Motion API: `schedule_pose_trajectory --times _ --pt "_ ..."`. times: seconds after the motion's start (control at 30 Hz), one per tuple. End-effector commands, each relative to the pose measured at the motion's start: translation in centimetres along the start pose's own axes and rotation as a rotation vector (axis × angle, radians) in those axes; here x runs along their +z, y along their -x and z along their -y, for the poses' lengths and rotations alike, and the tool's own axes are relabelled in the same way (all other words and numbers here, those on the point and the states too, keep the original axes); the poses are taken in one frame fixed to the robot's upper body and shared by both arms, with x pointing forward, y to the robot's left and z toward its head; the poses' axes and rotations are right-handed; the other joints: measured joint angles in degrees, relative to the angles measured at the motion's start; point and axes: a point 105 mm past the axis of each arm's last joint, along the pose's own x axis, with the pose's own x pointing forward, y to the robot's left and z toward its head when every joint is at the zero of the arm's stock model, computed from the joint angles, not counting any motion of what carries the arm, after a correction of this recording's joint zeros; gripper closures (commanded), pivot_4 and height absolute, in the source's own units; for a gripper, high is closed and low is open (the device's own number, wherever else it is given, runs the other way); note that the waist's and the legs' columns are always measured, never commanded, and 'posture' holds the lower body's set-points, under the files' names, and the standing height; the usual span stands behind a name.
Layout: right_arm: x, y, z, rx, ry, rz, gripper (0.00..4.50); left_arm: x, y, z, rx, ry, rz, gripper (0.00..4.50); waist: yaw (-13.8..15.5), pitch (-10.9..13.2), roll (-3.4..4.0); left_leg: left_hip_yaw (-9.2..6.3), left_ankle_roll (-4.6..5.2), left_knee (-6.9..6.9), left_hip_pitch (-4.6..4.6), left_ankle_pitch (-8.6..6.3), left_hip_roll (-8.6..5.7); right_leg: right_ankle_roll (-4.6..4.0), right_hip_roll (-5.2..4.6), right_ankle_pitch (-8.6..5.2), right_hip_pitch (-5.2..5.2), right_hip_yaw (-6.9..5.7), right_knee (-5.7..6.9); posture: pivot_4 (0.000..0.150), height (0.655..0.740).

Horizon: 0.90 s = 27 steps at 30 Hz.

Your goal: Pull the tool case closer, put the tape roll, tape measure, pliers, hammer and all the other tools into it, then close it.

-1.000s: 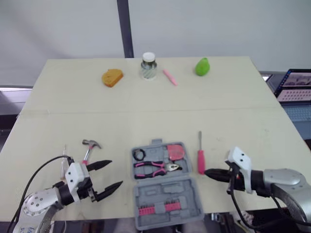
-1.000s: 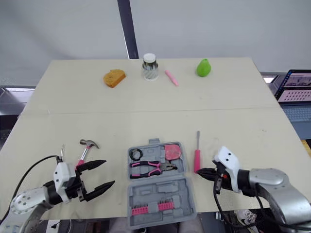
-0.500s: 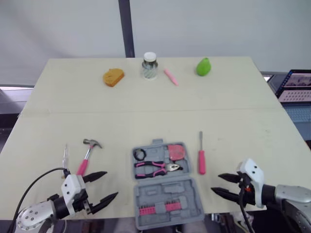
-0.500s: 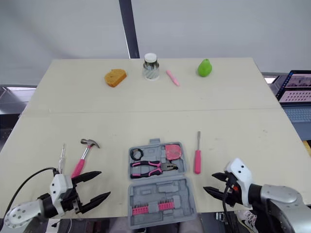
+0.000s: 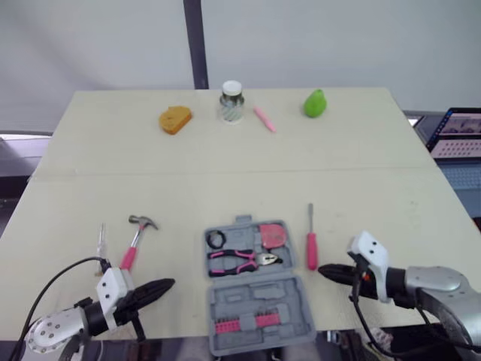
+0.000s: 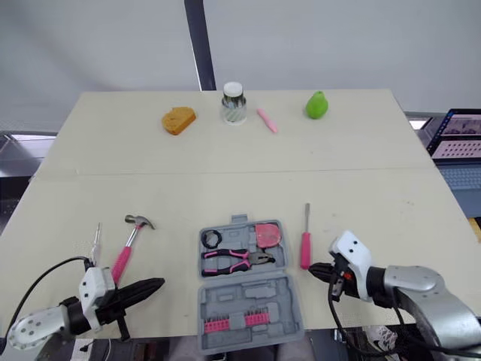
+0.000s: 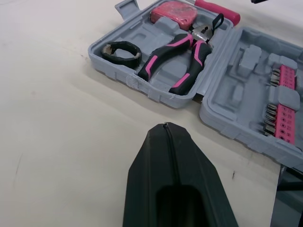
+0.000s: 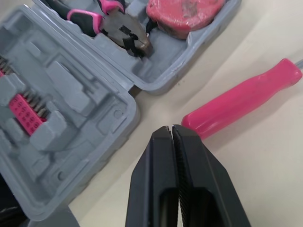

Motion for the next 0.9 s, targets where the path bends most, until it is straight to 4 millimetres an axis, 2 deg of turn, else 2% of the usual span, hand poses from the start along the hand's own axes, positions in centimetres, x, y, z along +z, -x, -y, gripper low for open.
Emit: schedule_pose_trajectory --times 0.03,0.3,0.43,0.9 --pt "0.0 -0.5 0.3 -0.024 0.044 -0.029 4.50 0.5 -0.9 0.3 -0.038 -0.069 -0.022 4.48 -0.01 0.00 0.00 0.00 0.00 0.00 0.00 0.00 0.00 0.00 0.00 0.00 0.00 0.00 0.01 0.150 0.6950" --pt "0.3 -1.7 0.0 -0.021 0.054 -0.045 4.50 0.8 -2.9 0.8 -0.099 -0.038 -0.048 4.48 -0.16 0.00 0.00 0.00 -0.03 0.00 0.00 0.03 0.00 0.01 0.03 0.00 -0.01 -0.03 0.06 0.150 0.6950" --pt "0.3 -2.0 0.1 -0.031 0.053 -0.045 4.50 0.2 -3.9 1.3 -0.139 0.016 -0.086 4.48 -0.16 0.00 0.00 0.01 -0.03 0.00 0.01 0.06 -0.01 0.01 0.04 0.00 -0.01 -0.06 0.07 0.150 0.6950" --pt "0.6 -3.5 -0.9 -0.001 0.033 -0.031 4.50 -0.9 -6.3 1.7 -0.164 0.007 -0.099 4.48 -0.15 0.00 0.00 0.02 -0.04 0.00 0.01 0.08 -0.02 0.01 0.05 0.00 -0.02 -0.14 0.12 0.150 0.6950"
